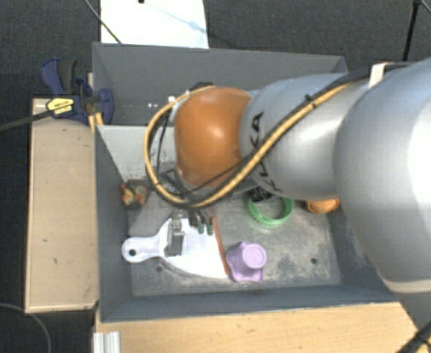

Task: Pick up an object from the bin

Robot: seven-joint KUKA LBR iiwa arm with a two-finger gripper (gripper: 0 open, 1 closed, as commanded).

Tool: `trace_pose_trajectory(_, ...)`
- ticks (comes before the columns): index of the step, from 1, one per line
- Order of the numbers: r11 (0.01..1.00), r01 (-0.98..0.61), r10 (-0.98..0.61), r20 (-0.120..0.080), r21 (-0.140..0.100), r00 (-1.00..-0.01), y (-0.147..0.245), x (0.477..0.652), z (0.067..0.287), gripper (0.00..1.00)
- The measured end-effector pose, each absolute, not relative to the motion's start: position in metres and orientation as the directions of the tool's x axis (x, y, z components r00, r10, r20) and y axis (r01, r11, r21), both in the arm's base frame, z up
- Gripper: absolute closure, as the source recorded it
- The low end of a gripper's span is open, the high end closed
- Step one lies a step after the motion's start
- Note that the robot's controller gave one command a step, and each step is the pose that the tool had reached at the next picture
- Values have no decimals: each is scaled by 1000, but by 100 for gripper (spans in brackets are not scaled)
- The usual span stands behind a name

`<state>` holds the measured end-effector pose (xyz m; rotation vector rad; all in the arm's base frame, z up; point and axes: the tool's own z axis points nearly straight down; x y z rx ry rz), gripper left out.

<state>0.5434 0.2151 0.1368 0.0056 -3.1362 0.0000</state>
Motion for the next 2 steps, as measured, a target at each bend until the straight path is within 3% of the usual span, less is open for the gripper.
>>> trace_pose_trajectory(1, 1000, 3, 3, -2, 2, -1000, 214, 546, 142, 0)
trace_pose_trajectory(2, 997, -79, -79, 2, -1, -997, 228, 526, 69, 0)
